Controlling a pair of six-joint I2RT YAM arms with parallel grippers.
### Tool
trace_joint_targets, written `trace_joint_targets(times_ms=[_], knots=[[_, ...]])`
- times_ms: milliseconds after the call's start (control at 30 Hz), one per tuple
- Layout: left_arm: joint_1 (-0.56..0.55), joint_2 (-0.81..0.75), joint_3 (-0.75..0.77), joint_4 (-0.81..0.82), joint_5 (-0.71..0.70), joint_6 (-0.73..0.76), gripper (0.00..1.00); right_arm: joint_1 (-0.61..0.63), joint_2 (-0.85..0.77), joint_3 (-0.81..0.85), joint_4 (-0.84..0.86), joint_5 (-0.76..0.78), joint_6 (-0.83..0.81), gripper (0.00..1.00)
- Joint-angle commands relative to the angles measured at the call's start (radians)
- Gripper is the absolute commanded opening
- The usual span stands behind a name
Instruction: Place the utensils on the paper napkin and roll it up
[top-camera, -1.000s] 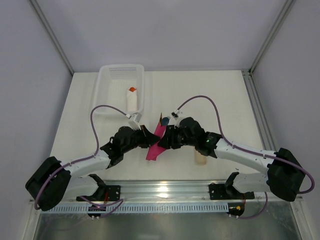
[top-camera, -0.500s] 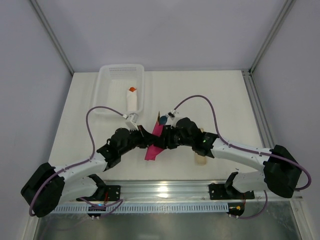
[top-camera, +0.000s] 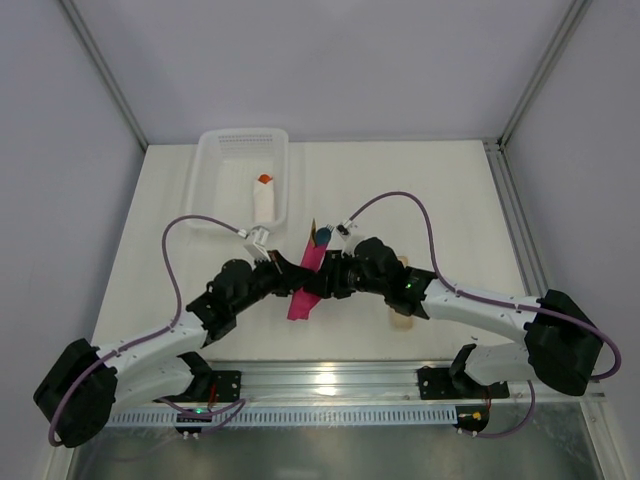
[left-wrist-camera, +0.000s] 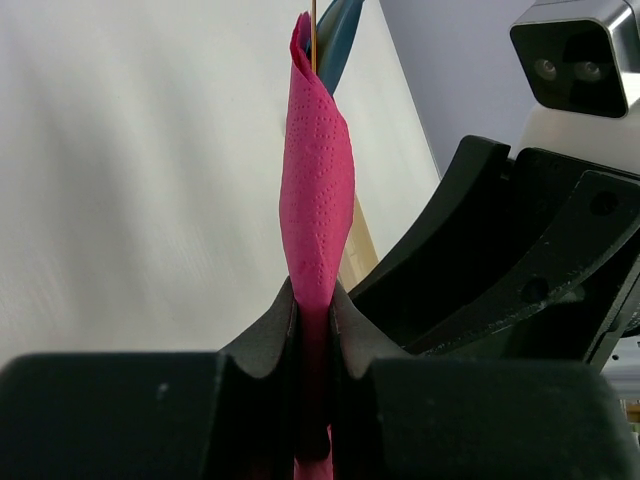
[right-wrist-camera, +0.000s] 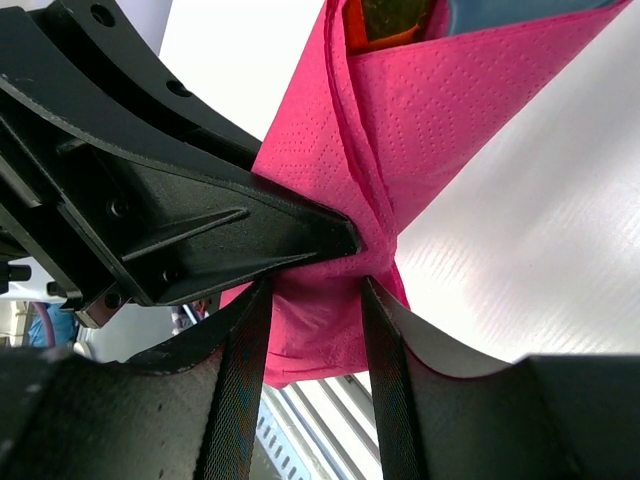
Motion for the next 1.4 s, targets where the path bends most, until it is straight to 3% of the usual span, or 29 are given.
trace_joint_targets(times_ms=[0,633,1367], knots=[[-0.003,-0.040,0.001,0.097,0.001,-0.032,0.00,0.007,0.004,-0.010,0.107,-0.006,0.015,0.45],[-0.003,-0.126,-0.031,0.132,-0.013,-0.086,0.00,0.007,0.033,-0.059,0.295,-0.098,0.061,0.47],[-0.003,-0.249,-0.037,0.066,-0.057,-0.095,0.00,0.050,0.038,-0.095,0.456,-0.174,0.102,0.45]])
